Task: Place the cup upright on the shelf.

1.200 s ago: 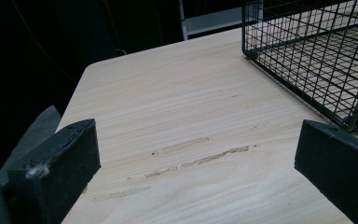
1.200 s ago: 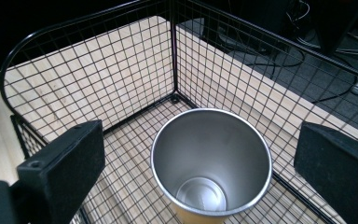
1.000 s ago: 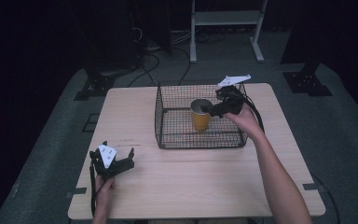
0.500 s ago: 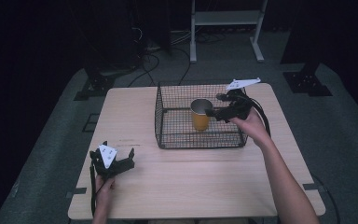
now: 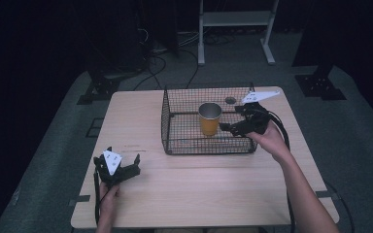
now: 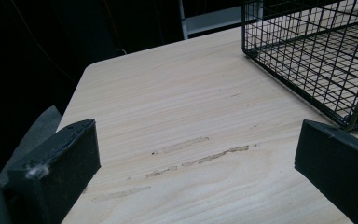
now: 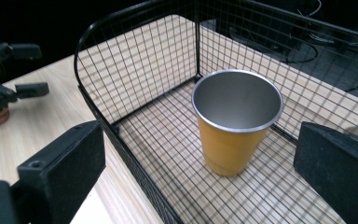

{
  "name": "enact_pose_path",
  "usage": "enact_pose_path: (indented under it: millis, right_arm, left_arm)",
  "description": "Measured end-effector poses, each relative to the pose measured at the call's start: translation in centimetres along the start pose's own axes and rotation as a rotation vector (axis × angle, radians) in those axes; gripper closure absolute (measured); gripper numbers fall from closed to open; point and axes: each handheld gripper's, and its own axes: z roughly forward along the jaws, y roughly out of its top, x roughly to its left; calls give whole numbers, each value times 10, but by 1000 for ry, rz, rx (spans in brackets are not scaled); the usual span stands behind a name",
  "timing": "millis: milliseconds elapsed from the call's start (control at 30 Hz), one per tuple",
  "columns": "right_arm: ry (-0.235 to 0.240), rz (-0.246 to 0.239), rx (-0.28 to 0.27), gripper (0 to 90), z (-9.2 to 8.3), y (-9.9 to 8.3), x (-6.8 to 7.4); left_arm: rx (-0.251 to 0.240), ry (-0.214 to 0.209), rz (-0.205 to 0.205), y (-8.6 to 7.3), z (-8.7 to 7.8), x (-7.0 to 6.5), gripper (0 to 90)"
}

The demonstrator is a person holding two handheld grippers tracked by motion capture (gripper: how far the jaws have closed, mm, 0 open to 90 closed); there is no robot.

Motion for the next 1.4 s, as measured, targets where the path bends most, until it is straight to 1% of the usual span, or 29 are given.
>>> enact_pose_path:
  millis: [167, 267, 300, 333, 500, 567, 667, 767, 933, 1000, 1067, 1200, 1400]
  right_arm:
    - [0, -3, -12, 17, -5, -6, 2]
    - [1, -5, -8, 17, -6, -9, 3]
    - [6, -14, 3, 17, -6, -12, 5]
    - [4, -22, 2, 17, -6, -14, 6]
    - [15, -28, -17, 17, -9, -20, 13]
    - [9, -41, -6, 18, -10, -22, 16]
    - [12, -47, 0, 18, -12, -25, 18]
    - [17, -43, -1, 18, -14, -29, 19]
    - [13, -59, 12, 18, -19, -37, 22]
    - [12, -58, 18, 18, -19, -38, 22]
    - [14, -63, 24, 18, -22, -44, 24]
    - [9, -66, 25, 18, -26, -51, 25]
    - [-3, -51, 39, 18, -29, -65, 23]
  left_arm:
    - [1, 0, 2, 0, 0, 0, 0]
    - [2, 0, 2, 0, 0, 0, 0]
    - [0, 1, 0, 0, 0, 0, 0]
    - [0, 1, 0, 0, 0, 0, 0]
    - [0, 1, -1, 0, 0, 0, 0]
    - [0, 1, -1, 0, 0, 0, 0]
    - [0, 1, -2, 0, 0, 0, 0]
    - [-1, 1, -1, 0, 0, 0, 0]
    - [0, 2, -2, 0, 0, 0, 0]
    - [-1, 2, -2, 0, 0, 0, 0]
    - [0, 2, -1, 0, 0, 0, 0]
    - [1, 2, 2, 0, 0, 0, 0]
    - [1, 3, 1, 0, 0, 0, 0]
